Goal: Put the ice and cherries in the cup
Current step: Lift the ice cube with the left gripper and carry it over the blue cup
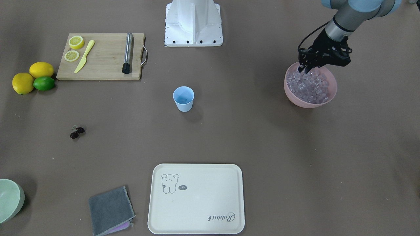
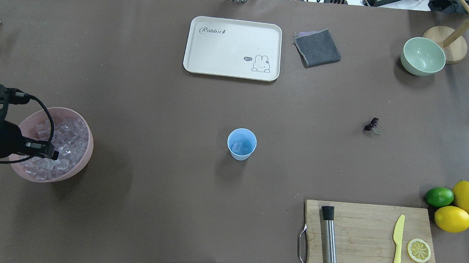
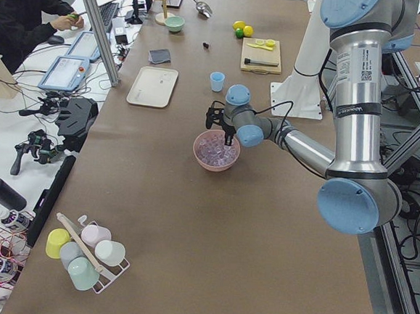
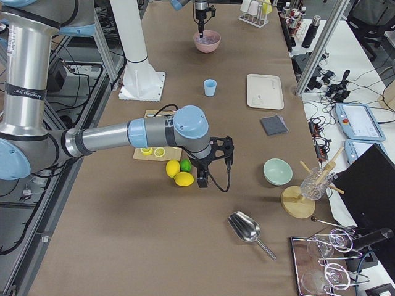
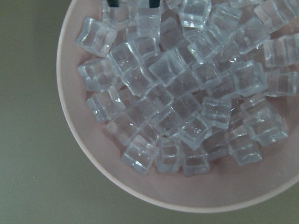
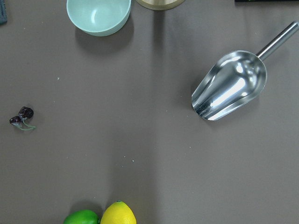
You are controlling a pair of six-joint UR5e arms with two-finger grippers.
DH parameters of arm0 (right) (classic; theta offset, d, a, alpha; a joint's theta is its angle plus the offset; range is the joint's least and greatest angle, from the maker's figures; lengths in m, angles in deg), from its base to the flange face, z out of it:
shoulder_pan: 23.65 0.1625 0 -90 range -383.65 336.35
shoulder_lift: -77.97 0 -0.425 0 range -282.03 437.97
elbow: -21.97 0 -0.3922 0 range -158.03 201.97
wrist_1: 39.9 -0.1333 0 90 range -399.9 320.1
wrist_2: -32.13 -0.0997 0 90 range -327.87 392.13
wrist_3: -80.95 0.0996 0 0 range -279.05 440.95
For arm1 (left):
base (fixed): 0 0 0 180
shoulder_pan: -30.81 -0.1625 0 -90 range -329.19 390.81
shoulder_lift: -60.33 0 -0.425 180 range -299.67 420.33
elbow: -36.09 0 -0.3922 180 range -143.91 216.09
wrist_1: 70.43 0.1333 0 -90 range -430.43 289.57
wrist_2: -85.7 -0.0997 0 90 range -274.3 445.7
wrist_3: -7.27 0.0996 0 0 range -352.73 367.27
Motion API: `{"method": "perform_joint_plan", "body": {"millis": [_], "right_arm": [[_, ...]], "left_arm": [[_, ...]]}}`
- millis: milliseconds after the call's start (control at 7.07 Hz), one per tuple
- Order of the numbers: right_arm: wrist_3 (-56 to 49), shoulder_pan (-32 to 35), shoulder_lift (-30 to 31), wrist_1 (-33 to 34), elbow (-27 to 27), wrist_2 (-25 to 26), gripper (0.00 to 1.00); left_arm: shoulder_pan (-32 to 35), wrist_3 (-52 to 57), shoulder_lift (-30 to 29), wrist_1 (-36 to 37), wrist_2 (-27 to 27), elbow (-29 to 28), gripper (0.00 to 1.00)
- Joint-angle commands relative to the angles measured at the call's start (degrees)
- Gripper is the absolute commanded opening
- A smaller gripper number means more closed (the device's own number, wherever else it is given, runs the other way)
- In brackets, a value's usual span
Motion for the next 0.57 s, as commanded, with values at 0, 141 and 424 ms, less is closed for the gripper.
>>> {"method": "perform_joint_plan", "body": {"millis": [0, 141, 424], "right_arm": [[-0.05, 0.02, 0.07, 0.07, -0.1, -0.08, 1.0], [-0.05, -0.07, 0.16, -0.02, -0.01, -0.08, 1.0], [-0.22, -0.07, 0.33, 0.07, 0.08, -0.17, 1.0]], "left_arm": [[8.0, 2.33, -1.67, 0.09, 3.97, 0.14, 0.0], [8.99, 2.25, -6.47, 0.17, 4.07, 0.23, 0.0], [9.18, 0.24, -19.71, 5.05, 5.04, -2.13, 0.0]]}}
